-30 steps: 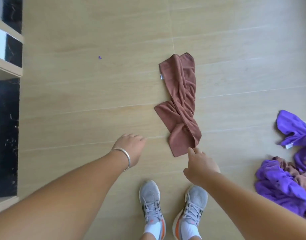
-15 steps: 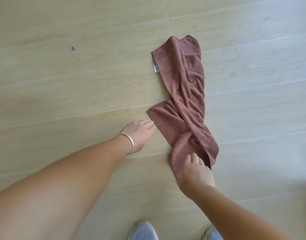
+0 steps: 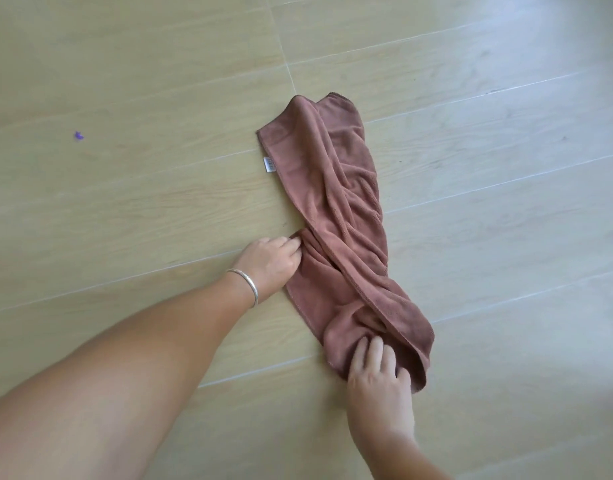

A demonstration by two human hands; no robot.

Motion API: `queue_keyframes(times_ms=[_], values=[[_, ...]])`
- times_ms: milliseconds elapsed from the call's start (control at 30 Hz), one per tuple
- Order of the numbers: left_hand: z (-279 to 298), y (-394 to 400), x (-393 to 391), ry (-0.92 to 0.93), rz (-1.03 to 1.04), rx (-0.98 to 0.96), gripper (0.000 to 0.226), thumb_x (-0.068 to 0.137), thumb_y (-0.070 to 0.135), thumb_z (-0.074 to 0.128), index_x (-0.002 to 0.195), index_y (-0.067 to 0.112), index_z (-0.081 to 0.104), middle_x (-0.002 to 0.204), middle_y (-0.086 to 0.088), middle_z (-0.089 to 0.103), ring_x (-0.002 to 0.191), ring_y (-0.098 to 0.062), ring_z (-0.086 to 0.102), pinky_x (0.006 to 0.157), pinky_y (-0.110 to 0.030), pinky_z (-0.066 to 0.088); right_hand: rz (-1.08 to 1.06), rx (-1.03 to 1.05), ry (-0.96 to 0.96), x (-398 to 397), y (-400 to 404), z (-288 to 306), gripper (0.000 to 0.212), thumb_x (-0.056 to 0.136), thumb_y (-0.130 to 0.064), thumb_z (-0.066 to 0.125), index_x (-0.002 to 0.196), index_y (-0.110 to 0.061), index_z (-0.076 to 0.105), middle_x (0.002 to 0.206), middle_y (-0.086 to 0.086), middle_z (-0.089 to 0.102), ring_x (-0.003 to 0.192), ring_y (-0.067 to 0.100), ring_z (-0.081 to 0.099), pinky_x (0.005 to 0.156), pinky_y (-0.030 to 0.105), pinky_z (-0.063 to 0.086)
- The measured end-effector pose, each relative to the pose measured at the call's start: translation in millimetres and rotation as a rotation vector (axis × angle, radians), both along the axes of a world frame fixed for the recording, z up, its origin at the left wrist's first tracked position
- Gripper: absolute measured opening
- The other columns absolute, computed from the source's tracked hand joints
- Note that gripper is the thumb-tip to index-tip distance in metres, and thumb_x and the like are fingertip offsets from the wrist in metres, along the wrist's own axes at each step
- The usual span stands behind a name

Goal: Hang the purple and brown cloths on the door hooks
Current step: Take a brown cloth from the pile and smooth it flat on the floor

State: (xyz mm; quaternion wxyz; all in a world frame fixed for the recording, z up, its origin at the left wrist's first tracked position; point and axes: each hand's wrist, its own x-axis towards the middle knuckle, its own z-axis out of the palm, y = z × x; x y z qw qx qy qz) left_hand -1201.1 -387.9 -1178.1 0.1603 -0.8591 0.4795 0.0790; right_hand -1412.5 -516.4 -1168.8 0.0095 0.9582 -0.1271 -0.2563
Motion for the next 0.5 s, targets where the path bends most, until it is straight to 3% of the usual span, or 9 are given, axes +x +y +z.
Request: queue_keyframes(times_ms=[100, 200, 300, 367, 500], values=[[-2.1, -2.0, 2.8, 0.037, 0.085, 0.073, 0.031, 0.097, 0.015, 0.033, 0.112, 0.017, 0.060, 0.118, -0.001, 0.057, 0.106, -0.023, 0.057, 0.080, -0.038, 0.045, 0.082, 0.001, -0.062, 16.2, -22.0, 5.3, 0.018, 0.065, -0.004, 0.060, 0.082, -0.009, 0.064, 0.077, 0.011, 0.057, 0.064, 0.027, 0.058, 0.046, 0.033, 0.041], [16.9, 7.4, 7.9, 0.042, 0.115, 0.152, 0.025, 0.090, 0.022, 0.043, 0.104, 0.022, 0.064, 0.108, 0.003, 0.062, 0.105, -0.022, 0.058, 0.085, -0.035, 0.040, 0.173, 0.027, 0.006, 31.2, -43.1, 8.6, 0.020, 0.089, -0.009, 0.041, 0.103, -0.018, 0.053, 0.101, 0.003, 0.058, 0.094, 0.024, 0.059, 0.068, 0.034, 0.042], [49.2, 32.1, 2.9, 0.082, 0.191, 0.225, 0.026, 0.087, 0.021, 0.045, 0.100, 0.022, 0.067, 0.106, 0.003, 0.067, 0.102, -0.022, 0.061, 0.086, -0.033, 0.042, 0.157, 0.130, 0.004, 41.6, -57.1, 33.1, 0.024, 0.090, -0.016, 0.033, 0.101, -0.022, 0.054, 0.104, 0.000, 0.064, 0.100, 0.024, 0.058, 0.068, 0.033, 0.037], [80.8, 48.7, -4.5, 0.117, 0.287, 0.245, 0.026, 0.085, 0.019, 0.045, 0.099, 0.022, 0.067, 0.104, 0.003, 0.068, 0.100, -0.023, 0.062, 0.081, -0.030, 0.042, 0.171, 0.194, -0.061, 42.1, -60.3, 62.6, 0.024, 0.090, -0.032, 0.032, 0.093, -0.024, 0.055, 0.098, -0.001, 0.065, 0.095, 0.024, 0.059, 0.068, 0.034, 0.039], [158.3, 76.6, -22.2, 0.196, 0.453, 0.273, 0.028, 0.084, 0.020, 0.045, 0.100, 0.023, 0.068, 0.104, 0.001, 0.069, 0.100, -0.025, 0.063, 0.079, -0.030, 0.045, 0.321, 0.167, 0.043, 30.9, -62.5, 140.9, 0.061, 0.073, -0.079, 0.030, 0.098, -0.027, 0.049, 0.097, -0.004, 0.055, 0.094, 0.021, 0.054, 0.072, 0.035, 0.039]])
